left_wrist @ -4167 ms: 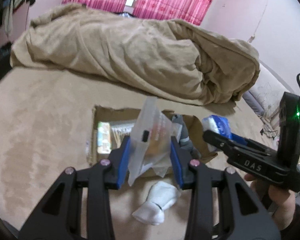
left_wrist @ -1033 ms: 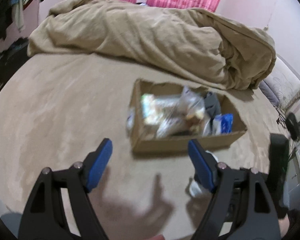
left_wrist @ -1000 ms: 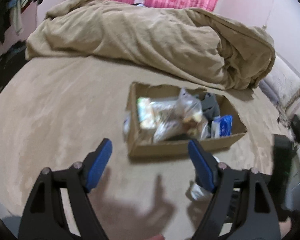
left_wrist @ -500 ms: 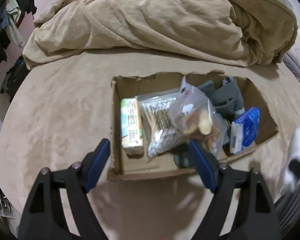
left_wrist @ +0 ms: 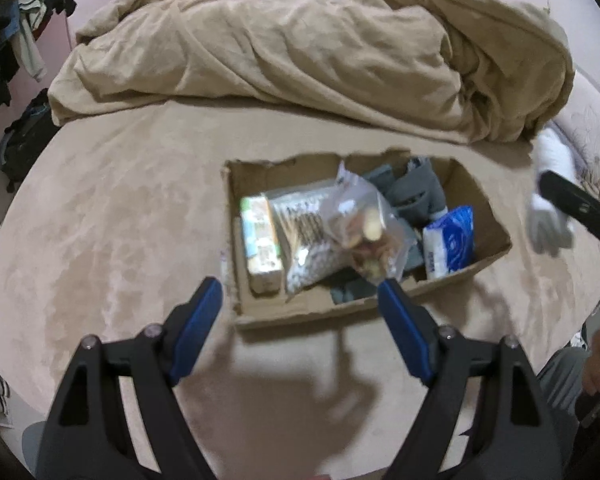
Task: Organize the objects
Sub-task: 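Carry the white socks into the cardboard box and open the right gripper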
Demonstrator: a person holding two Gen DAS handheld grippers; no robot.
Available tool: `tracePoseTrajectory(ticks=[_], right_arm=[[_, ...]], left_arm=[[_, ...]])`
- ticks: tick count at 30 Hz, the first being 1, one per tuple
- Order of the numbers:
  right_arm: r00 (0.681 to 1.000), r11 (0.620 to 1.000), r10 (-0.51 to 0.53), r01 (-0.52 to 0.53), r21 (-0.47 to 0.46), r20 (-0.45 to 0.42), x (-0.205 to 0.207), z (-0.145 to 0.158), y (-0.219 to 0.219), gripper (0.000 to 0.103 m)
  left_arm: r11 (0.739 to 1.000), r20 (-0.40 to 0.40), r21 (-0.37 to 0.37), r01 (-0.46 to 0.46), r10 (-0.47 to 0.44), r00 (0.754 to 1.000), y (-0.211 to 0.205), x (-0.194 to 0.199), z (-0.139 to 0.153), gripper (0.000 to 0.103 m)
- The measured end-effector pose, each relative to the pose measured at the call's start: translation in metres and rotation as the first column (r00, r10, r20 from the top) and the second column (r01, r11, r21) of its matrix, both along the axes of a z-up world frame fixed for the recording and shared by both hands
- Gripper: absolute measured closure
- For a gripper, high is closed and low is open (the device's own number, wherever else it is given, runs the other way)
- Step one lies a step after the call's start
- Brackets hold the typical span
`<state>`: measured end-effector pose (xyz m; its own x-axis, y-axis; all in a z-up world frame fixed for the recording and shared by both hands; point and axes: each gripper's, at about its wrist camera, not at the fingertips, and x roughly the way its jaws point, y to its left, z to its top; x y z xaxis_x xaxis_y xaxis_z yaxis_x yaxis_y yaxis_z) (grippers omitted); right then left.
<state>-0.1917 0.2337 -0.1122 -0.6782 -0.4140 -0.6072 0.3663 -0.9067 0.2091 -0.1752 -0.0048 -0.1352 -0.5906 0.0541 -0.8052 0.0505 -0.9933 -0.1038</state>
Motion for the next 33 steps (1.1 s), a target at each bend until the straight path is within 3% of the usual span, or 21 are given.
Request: tracePoseTrajectory(ticks=[9, 15, 18, 22, 33], right_arm=[[0.998, 0.996, 0.052, -0.054, 0.072, 0.024, -0.025, -0.012, -0.052, 0.054], [0.996, 0.994, 0.046, -0.053, 0.099, 0.07, -0.044, -0.033, -0.076, 0.05], [0.994, 0.99, 0.031, -0.044, 0.132, 0.101, -0.054, -0.049, -0.081, 0.046], [0.995, 0.987, -0.001, -0.016, 0.161, 0.104, -0.061, -0.061, -0.08, 0.032], [0.997, 0.987, -0.014, 0.002, 0.163, 0.072, -0.028, -0.037, -0.065, 0.031]], left_arm=[[0.996, -0.107, 0.071, -0.059, 0.067, 0.992, -0.039, 0.014, 0.027, 0.021], [0.991, -0.123, 0.114, -0.073, 0.087, 0.989, -0.06, 0.013, 0.021, 0.021], [0.99, -0.124, 0.125, -0.071, 0.086, 0.988, -0.064, 0.01, 0.01, 0.021], [0.99, -0.103, 0.123, -0.069, 0.082, 0.991, -0.063, 0.008, 0.0, 0.021], [0.993, -0.139, 0.113, -0.029, 0.045, 0.989, -0.044, 0.03, 0.024, 0.021]])
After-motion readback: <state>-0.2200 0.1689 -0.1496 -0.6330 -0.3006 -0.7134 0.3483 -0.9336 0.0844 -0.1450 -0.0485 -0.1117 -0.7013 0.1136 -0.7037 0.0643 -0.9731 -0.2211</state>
